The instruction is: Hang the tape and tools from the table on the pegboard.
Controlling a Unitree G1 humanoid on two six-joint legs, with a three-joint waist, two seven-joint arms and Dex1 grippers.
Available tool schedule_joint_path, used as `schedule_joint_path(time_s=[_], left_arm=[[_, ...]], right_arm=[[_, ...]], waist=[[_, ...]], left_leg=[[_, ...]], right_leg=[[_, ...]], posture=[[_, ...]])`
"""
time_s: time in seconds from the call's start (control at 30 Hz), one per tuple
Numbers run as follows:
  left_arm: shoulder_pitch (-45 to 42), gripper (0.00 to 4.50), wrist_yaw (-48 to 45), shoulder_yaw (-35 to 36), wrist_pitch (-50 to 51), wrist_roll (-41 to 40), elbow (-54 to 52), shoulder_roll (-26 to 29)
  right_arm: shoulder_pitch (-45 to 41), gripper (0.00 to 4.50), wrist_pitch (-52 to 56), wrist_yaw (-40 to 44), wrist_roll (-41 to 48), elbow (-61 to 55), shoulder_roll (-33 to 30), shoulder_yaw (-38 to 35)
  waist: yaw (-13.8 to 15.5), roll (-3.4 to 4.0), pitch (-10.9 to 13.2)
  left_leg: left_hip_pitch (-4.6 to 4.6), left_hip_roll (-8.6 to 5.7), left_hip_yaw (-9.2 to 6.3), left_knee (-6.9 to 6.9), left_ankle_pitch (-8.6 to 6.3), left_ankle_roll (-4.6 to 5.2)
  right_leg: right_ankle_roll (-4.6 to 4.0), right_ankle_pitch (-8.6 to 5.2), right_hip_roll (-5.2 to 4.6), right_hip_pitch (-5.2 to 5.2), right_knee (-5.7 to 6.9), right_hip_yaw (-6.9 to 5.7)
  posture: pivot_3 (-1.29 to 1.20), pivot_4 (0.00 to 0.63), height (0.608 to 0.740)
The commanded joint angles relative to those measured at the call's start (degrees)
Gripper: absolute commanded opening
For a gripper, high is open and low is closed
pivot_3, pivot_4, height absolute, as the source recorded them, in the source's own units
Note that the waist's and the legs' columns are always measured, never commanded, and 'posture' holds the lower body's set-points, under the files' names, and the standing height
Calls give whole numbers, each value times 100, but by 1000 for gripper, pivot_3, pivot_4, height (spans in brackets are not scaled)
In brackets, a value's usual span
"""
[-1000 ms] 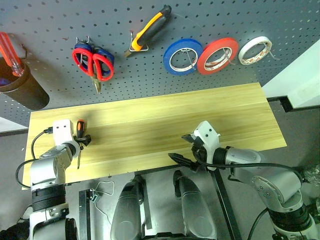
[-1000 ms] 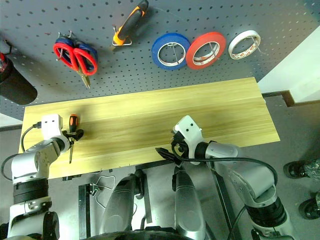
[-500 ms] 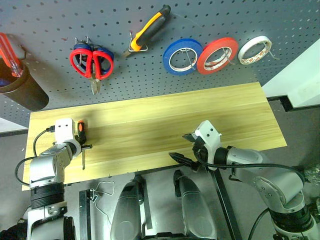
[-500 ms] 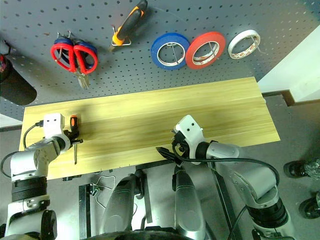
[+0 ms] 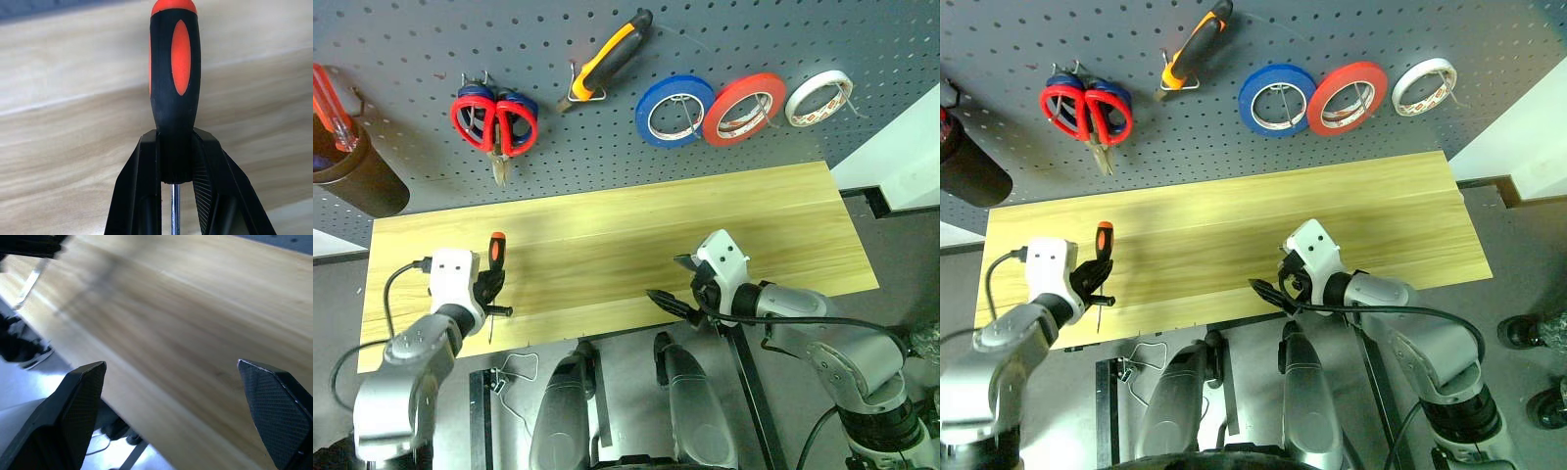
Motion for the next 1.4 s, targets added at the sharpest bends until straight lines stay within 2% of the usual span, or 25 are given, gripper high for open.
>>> schedule_joint_path(time_s=[0.03,0.13,0.2,0.3,0.5,0.67,0.9,1.1,1.4], left_arm=[[438,484,-46,-349,-944,396,-655,87],[662,484,-8,-765,-1778,891,-865,175],[634,484,-48,-1303,-2417,1418,-943,384],[74,484,59,-1607,-3111,1939,-842,529],[-669,484,531,-1209,-4488,2633,-326,524],[-1095,484,901,-869,-5252,2938,112,465],[-1978,484,1202,-636,-5888,3137,852,530],[-2891,484,1451,-436,-6513,3284,1950,821],[-3722,484,1959,-294,-7197,3546,2961,1110]], right_arm=[[-22,4500,-310,-2,-152,68,81,32],[-70,4500,-501,18,-269,223,134,43],[-132,4500,-716,20,-394,433,214,91],[-169,4500,-1007,173,-395,578,313,40],[80,4500,-1317,1215,1015,-117,375,-732],[204,4500,-1635,1539,1470,-476,232,-1080],[-552,4500,-1810,1153,1532,-327,383,-1077],[-1129,4500,-1940,1036,1443,-118,397,-996],[-1232,4500,-2011,1082,1297,63,279,-918]], waist=[[2,-1,-1],[17,-2,-2],[38,-5,-8],[115,-6,-14],[181,-17,-34],[205,-43,-94],[224,-54,-314],[311,-53,-380],[322,-54,-427]], left_leg=[[1,-2,0,0,0,0],[0,-23,7,0,0,1],[-2,-26,7,0,0,1],[-1,-33,7,0,0,2],[-5,-38,-3,3,0,5],[-3,-41,-20,12,0,5],[13,-46,-41,30,2,2],[7,-46,-57,70,2,3],[11,-49,-95,101,1,5]], right_leg=[[0,0,0,1,0,0],[-11,-7,0,1,-1,-1],[-17,-11,-1,1,-1,-3],[1,-3,-1,5,-1,-3],[14,-4,-5,11,4,-16],[21,-8,-10,28,9,-37],[22,-5,-11,58,21,-54],[23,-5,-11,73,32,-71],[28,0,-15,114,30,-110]], posture=[[15,376,716],[31,365,716],[70,347,716],[87,331,716],[100,303,716],[101,280,716],[96,245,716],[85,228,716],[73,219,716]])
